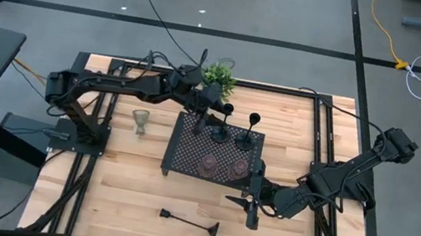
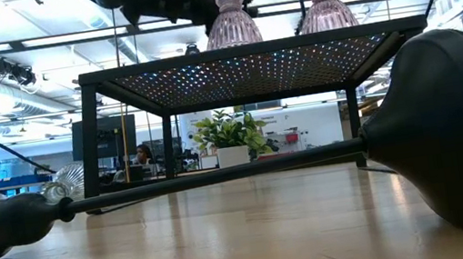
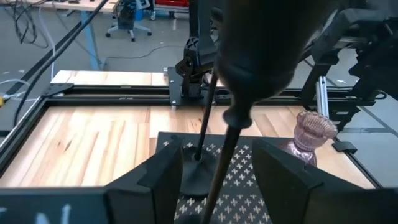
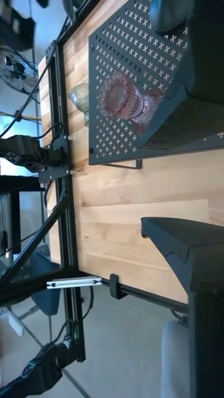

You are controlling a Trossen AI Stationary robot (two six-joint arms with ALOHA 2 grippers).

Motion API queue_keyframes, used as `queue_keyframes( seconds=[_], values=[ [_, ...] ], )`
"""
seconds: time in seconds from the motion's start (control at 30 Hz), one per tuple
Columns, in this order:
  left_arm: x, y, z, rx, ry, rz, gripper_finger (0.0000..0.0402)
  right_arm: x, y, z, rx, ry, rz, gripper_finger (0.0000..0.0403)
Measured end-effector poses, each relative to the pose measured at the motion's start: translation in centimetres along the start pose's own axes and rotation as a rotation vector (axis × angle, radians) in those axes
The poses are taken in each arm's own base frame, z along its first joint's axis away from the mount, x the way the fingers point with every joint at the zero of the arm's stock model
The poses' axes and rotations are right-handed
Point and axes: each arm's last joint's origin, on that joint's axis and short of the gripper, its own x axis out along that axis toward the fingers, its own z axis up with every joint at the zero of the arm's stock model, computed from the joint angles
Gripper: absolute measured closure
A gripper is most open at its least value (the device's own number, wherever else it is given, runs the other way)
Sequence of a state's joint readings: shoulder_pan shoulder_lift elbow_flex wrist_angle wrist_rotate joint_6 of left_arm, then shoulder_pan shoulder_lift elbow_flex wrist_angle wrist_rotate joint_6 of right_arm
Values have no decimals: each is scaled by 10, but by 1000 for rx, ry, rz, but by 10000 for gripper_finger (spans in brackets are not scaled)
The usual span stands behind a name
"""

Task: Pick & Place candle stick holders
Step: Put the black candle holder on the shelf

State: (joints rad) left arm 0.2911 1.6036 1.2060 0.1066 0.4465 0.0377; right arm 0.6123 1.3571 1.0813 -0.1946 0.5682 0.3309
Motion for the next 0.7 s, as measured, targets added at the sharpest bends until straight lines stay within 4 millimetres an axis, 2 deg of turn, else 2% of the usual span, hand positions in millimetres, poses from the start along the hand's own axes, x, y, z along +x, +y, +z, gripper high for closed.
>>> queue_keyframes(
  seconds=[0.2, 0.37, 0.7],
  values=[
    [-20, -4, 6, -33, 58, 12, 204, 0, 0, 0, 2, 0, 0, 218],
    [-39, -14, 6, -82, 159, -5, 204, 5, 3, -3, 89, 18, 17, 218],
    [-71, -43, 5, -134, 315, -58, 204, 52, 31, -34, 178, 134, 202, 218]
  ],
)
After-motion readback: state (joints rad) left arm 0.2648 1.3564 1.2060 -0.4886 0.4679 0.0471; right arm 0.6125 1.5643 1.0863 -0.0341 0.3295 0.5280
